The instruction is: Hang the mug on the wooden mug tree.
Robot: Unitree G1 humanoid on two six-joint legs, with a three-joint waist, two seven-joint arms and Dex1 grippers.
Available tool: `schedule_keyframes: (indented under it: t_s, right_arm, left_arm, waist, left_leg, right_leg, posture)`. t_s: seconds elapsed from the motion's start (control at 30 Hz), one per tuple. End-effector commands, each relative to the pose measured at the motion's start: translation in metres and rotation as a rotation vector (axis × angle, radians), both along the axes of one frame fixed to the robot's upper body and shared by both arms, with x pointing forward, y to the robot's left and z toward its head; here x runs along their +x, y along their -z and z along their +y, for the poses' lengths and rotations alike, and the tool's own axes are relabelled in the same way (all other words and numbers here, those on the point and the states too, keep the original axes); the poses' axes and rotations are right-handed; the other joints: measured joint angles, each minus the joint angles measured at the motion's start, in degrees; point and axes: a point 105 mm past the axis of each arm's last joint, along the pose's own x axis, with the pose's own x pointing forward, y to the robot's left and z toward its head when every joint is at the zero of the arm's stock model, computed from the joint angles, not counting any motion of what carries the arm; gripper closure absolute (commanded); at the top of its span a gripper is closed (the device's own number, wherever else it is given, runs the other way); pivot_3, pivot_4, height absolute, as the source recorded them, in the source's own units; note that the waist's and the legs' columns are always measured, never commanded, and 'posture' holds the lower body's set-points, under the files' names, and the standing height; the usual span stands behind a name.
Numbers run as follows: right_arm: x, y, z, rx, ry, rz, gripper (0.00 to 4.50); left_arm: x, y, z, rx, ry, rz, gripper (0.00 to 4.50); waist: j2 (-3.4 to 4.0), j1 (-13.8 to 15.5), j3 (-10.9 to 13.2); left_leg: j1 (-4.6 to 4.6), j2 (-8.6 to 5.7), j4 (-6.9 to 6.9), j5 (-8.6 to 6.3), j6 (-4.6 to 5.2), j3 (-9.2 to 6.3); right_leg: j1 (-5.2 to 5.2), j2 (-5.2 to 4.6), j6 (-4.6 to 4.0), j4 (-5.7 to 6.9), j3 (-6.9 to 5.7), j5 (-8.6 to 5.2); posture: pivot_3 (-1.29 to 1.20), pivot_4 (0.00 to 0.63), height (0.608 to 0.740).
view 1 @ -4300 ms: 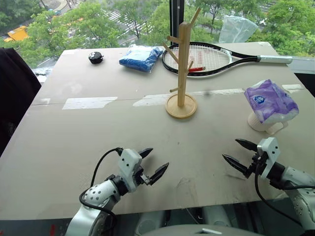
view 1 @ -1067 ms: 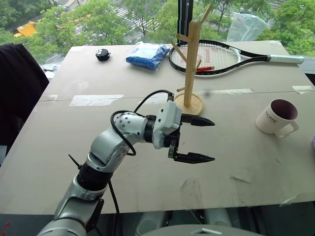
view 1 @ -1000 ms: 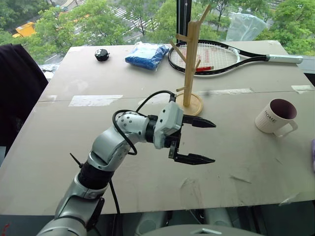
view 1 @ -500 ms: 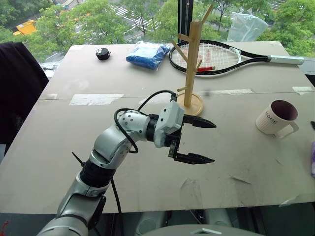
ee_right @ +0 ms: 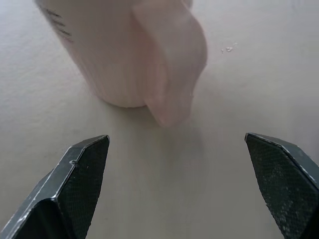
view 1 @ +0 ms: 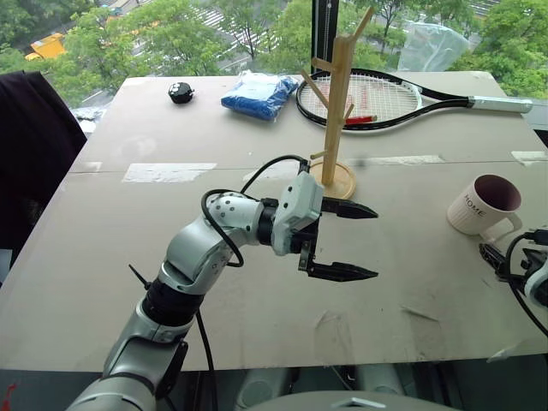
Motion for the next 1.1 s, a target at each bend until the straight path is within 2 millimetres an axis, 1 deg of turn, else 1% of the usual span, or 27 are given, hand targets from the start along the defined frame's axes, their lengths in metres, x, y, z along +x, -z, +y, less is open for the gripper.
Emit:
schedule_keyframes:
  t_s: [0.03, 0.13, 0.37, 0.4, 0.43, 0.5, 0.53, 0.57, 0.6, 0.63, 0.7, 0.73, 0.87, 0.93, 1.07, 1.1]
  right_arm:
    - [0.008, -0.008, -0.008, -0.051, 0.032, -0.067, 0.08]
    - [0.014, -0.008, -0.013, -0.058, 0.044, -0.1, 0.08]
    - [0.031, -0.008, -0.01, -0.037, 0.009, -0.156, 0.08]
    - [0.033, -0.008, -0.01, -0.032, 0.0, -0.161, 0.32]
    - [0.034, -0.006, -0.009, -0.021, -0.006, -0.16, 0.46]
    - [0.037, -0.004, -0.007, -0.008, -0.016, -0.157, 1.26]
    - [0.038, -0.003, -0.006, -0.001, -0.023, -0.155, 1.73]
    - [0.039, -0.001, -0.005, 0.007, -0.032, -0.151, 2.39]
    - [0.04, 0.0, -0.002, 0.014, -0.043, -0.146, 2.86]
    - [0.041, 0.002, 0.001, 0.02, -0.063, -0.139, 3.17]
    - [0.044, 0.003, 0.006, 0.024, -0.083, -0.135, 4.11]
    - [0.045, 0.003, 0.007, 0.024, -0.086, -0.136, 4.49]
    - [0.052, -0.002, 0.007, 0.007, -0.098, -0.148, 4.49]
    - [0.058, -0.009, 0.008, -0.014, -0.125, -0.161, 4.49]
    - [0.075, -0.038, 0.026, -0.077, -0.307, -0.204, 4.49]
    - [0.08, -0.048, 0.036, -0.111, -0.388, -0.214, 4.49]
  left_arm:
    - [-0.007, -0.01, 0.0, -0.022, 0.013, -0.047, 0.0]
    - [-0.008, -0.01, -0.001, -0.023, 0.01, -0.048, 0.0]
    - [-0.006, -0.012, -0.001, -0.024, -0.002, -0.049, 0.0]
    - [-0.006, -0.012, -0.001, -0.025, -0.003, -0.049, 0.0]
    - [-0.007, -0.012, -0.001, -0.025, -0.004, -0.049, 0.0]
    - [-0.007, -0.013, -0.001, -0.025, -0.007, -0.05, 0.0]
    - [-0.007, -0.013, -0.001, -0.025, -0.008, -0.05, 0.0]
    - [-0.007, -0.013, -0.001, -0.025, -0.009, -0.05, 0.0]
    - [-0.007, -0.013, -0.001, -0.025, -0.01, -0.05, 0.0]
    - [-0.006, -0.013, -0.001, -0.025, -0.013, -0.05, 0.0]
    - [-0.006, -0.013, 0.0, -0.024, -0.018, -0.051, 0.0]
    - [-0.006, -0.013, 0.0, -0.025, -0.021, -0.051, 0.0]
    - [-0.005, -0.013, 0.001, -0.028, -0.04, -0.052, 0.0]
    - [-0.003, -0.013, 0.002, -0.044, -0.066, -0.046, 0.0]
    - [-0.001, -0.01, 0.011, -0.118, -0.176, -0.009, 0.0]
    - [0.003, -0.008, 0.014, -0.145, -0.227, -0.004, 0.0]
  waist:
    - [0.0, -0.1, 0.0]
    - [0.0, -0.38, 0.0]
    - [0.01, -1.15, -0.01]
    - [0.02, -1.2, -0.01]
    - [0.02, -1.22, -0.01]
    - [0.02, -1.19, -0.01]
    - [0.02, -1.19, -0.01]
    - [0.02, -1.18, -0.01]
    - [0.02, -1.19, -0.01]
    - [0.02, -1.18, -0.01]
    - [0.03, -1.22, -0.02]
    - [0.03, -1.24, -0.02]
    - [0.03, -1.22, -0.02]
    - [0.03, -1.23, -0.02]
    - [0.1, -1.66, -0.05]
    - [0.1, -1.68, -0.05]
  left_leg:
    - [0.0, 0.01, 0.0, 0.0, 0.0, 0.02]
    - [0.0, 0.07, 0.0, 0.0, 0.0, 0.05]
    - [0.01, 0.22, 0.0, 0.0, -0.01, 0.1]
    - [0.03, 0.24, 0.0, 0.0, -0.01, 0.12]
    - [0.04, 0.27, 0.0, 0.0, -0.01, 0.15]
    - [0.05, 0.29, 0.0, 0.0, -0.01, 0.18]
    - [0.05, 0.29, 0.0, 0.0, -0.01, 0.19]
    - [0.05, 0.29, 0.01, 0.0, -0.01, 0.2]
    - [0.05, 0.29, 0.01, 0.0, -0.01, 0.21]
    - [0.06, 0.29, 0.01, 0.0, -0.01, 0.21]
    - [0.06, 0.3, 0.01, 0.0, -0.01, 0.21]
    - [0.06, 0.3, 0.0, 0.0, -0.01, 0.22]
    - [0.06, 0.32, 0.0, 0.0, -0.01, 0.25]
    - [0.06, 0.32, 0.01, 0.0, -0.01, 0.26]
    - [0.07, 0.32, -0.01, 0.0, 0.0, 0.43]
    - [0.07, 0.35, 0.0, 0.0, -0.01, 0.46]
  right_leg:
    - [0.0, 0.03, 0.0, 0.0, 0.0, 0.01]
    - [0.0, 0.15, -0.01, -0.01, 0.04, 0.02]
    - [-0.02, 0.26, -0.09, -0.01, 0.09, 0.07]
    - [-0.02, 0.28, -0.1, -0.01, 0.1, 0.08]
    - [-0.03, 0.3, -0.12, -0.01, 0.11, 0.09]
    - [-0.03, 0.32, -0.15, -0.01, 0.13, 0.11]
    - [-0.03, 0.32, -0.16, -0.01, 0.13, 0.12]
    - [-0.03, 0.32, -0.16, -0.01, 0.14, 0.12]
    - [-0.03, 0.33, -0.16, -0.01, 0.16, 0.13]
    - [-0.03, 0.33, -0.16, -0.01, 0.16, 0.13]
    - [-0.03, 0.33, -0.16, -0.01, 0.15, 0.13]
    - [-0.04, 0.33, -0.16, -0.01, 0.17, 0.13]
    - [-0.05, 0.34, -0.18, -0.01, 0.19, 0.14]
    - [-0.06, 0.35, -0.18, -0.01, 0.2, 0.14]
    - [-0.15, 0.35, -0.16, 0.0, 0.37, 0.17]
    - [-0.15, 0.35, -0.16, -0.01, 0.39, 0.19]
  posture:
    - [0.0, 0.15, 0.74]
    - [0.0, 0.15, 0.74]
    - [0.0, 0.15, 0.74]
    - [0.0, 0.15, 0.74]
    - [0.0, 0.15, 0.74]
    - [0.0, 0.15, 0.74]
    - [0.0, 0.15, 0.74]
    - [0.0, 0.15, 0.74]
    - [0.0, 0.15, 0.74]
    - [0.0, 0.15, 0.74]
    - [0.0, 0.15, 0.74]
    - [0.0, 0.15, 0.74]
    - [0.0, 0.15, 0.74]
    - [0.0, 0.15, 0.74]
    - [0.0, 0.15, 0.74]
    - [0.0, 0.15, 0.74]
